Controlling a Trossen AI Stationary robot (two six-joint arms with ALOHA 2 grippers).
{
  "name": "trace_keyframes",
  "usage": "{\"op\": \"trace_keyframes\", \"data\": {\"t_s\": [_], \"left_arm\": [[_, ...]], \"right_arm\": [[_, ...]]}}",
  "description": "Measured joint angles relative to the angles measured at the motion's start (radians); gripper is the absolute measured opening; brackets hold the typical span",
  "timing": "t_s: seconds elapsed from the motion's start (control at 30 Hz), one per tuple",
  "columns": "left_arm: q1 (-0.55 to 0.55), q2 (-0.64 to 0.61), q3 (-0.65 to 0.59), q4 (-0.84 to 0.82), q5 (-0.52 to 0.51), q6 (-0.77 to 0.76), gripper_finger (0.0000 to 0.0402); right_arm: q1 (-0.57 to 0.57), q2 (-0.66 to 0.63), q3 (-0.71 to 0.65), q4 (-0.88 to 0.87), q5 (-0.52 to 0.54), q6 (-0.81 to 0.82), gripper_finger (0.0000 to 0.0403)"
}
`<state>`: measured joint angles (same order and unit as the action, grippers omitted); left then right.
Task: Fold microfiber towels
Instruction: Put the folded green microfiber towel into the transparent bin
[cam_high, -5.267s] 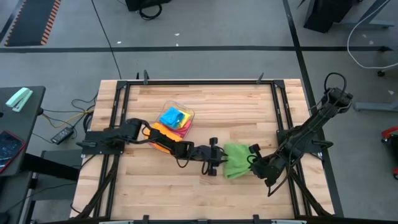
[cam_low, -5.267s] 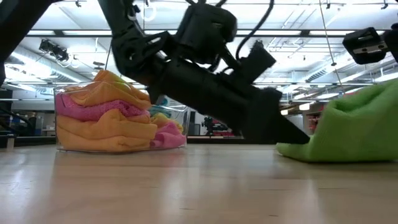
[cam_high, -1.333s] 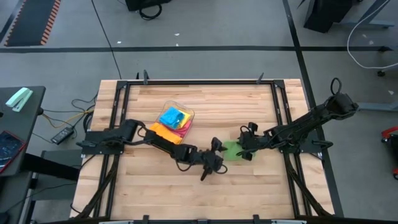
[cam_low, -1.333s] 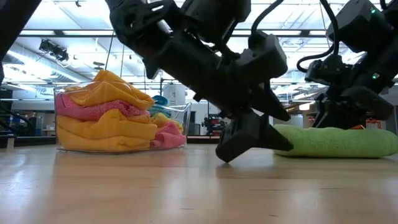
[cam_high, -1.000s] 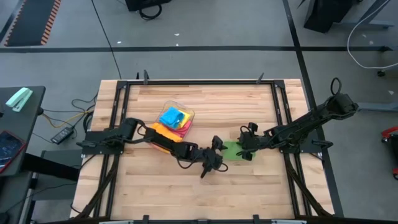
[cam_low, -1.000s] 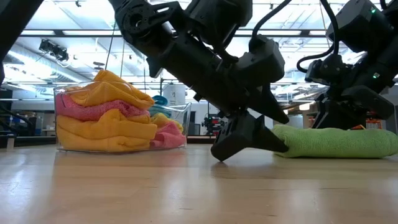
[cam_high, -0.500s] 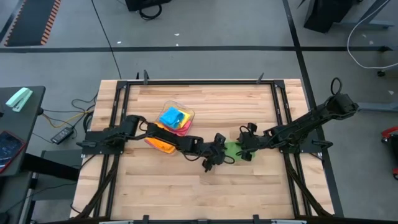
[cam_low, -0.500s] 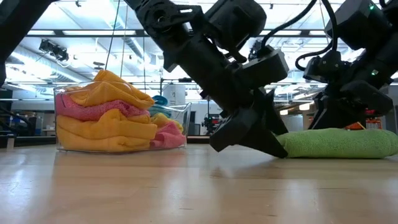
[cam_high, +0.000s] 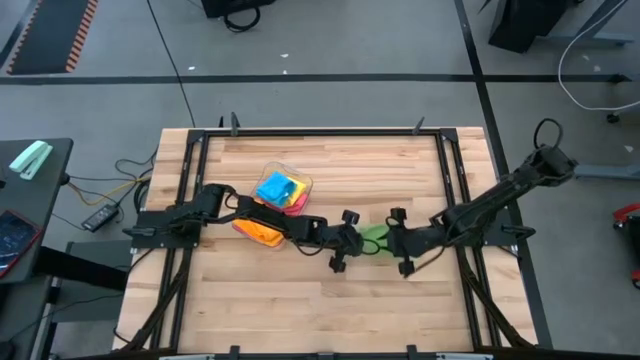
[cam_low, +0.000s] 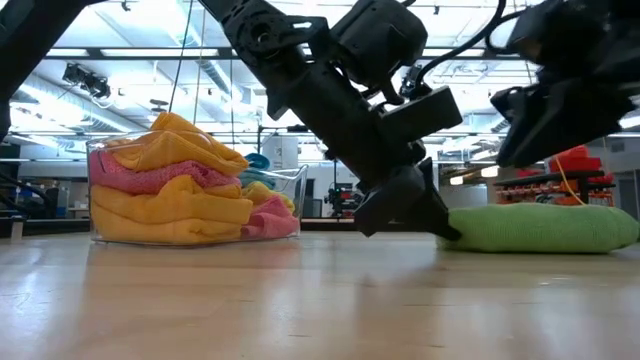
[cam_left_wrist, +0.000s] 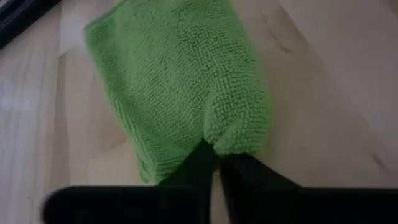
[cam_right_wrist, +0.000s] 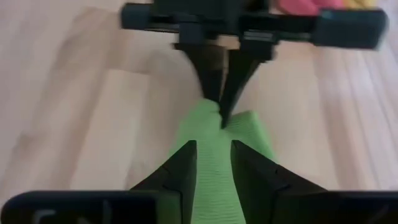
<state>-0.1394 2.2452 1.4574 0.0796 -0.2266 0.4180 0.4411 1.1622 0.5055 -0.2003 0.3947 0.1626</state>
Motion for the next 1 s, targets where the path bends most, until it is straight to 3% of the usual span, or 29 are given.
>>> {"op": "trace_keyframes", "data": {"t_s": [0.07,0.27,0.57,0.83,1.0], "left_arm": [[0.000,0.000,0.000,0.001,0.003,-0.031,0.0013],[0.001,-0.017,0.002,-0.003,0.006,-0.119,0.0024],[0.014,-0.067,0.003,-0.014,0.068,-0.247,0.0017],[0.014,-0.069,0.003,-0.037,0.068,-0.289,0.0015],[0.014,-0.069,0.003,-0.041,0.071,-0.303,0.0012]], "right_arm": [[0.033,0.000,0.002,0.000,-0.001,-0.009,0.0112],[0.108,0.033,0.003,0.015,0.018,0.006,0.0157],[0.188,0.181,0.003,0.107,0.249,-0.029,0.0231],[0.198,0.304,0.004,0.129,0.362,-0.043,0.0256],[0.193,0.366,0.021,0.110,0.371,-0.051,0.0257]]}}
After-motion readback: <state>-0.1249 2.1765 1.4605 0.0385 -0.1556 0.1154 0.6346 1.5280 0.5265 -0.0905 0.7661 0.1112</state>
